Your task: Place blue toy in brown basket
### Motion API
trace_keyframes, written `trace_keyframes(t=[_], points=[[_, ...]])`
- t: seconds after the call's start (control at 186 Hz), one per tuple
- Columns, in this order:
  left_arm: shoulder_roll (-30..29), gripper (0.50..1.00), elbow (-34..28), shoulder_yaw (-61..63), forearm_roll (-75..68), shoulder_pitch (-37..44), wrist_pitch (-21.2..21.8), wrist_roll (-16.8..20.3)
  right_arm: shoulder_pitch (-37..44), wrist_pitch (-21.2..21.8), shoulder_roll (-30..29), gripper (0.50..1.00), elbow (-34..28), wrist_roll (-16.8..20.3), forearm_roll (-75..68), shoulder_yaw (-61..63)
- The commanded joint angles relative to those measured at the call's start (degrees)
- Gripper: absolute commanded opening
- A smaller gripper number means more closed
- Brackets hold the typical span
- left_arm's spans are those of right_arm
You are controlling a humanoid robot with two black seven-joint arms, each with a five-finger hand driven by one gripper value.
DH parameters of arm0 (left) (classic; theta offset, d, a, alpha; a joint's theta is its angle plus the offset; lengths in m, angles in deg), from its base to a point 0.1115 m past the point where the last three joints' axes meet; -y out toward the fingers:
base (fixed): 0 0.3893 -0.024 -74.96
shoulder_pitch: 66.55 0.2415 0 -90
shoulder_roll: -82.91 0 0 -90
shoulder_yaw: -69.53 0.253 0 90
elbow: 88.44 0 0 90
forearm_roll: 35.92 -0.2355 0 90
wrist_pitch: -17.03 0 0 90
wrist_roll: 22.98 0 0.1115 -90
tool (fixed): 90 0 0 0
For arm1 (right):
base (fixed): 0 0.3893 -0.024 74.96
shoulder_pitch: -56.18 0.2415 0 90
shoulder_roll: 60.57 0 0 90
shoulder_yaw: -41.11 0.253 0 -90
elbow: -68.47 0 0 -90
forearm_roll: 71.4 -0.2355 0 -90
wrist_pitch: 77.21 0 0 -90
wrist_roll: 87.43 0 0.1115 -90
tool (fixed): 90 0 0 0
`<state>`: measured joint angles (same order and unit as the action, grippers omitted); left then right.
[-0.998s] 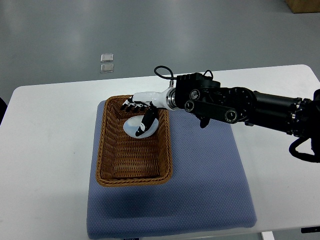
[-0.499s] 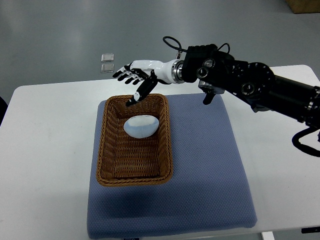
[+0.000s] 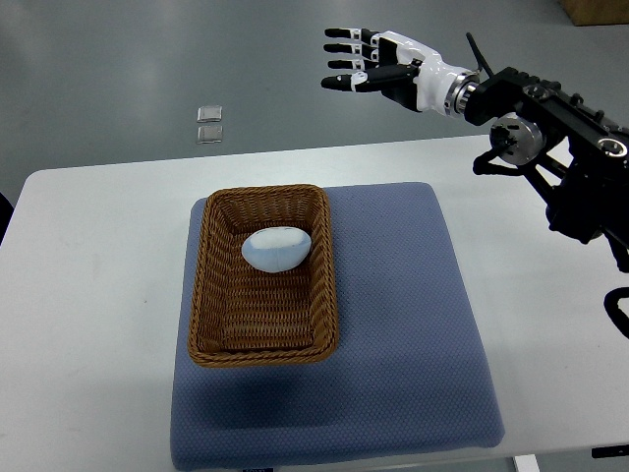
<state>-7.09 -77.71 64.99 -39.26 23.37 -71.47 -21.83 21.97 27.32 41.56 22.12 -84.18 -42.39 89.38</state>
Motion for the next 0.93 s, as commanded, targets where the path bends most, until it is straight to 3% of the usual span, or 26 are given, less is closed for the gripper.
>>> trace_keyframes(t=[0.0,0.343,0.649,0.923], points=[[0.00,1.000,0.00,-0.03,0.00,0.00,0.00,-0.01,-3.77,0.06,-0.35,0.905,2.40,-1.23,-6.24,5.25],[0.00,1.000,0.00,0.06,-0.09,0.00,0.00,-0.01,-8.33,0.85,-0.44,0.911,11.89,-4.04,-29.36,11.93],[0.00,1.000,0.00,-0.03,-0.09,0.00,0.00,-0.01,-11.41,1.55,-0.70,0.911,11.98,-5.01,-32.44,12.10],[0.00,1.000,0.00,-0.03,0.00,0.00,0.00,-0.01,-11.94,6.38,-0.70,0.911,12.07,-5.10,-32.61,12.10]])
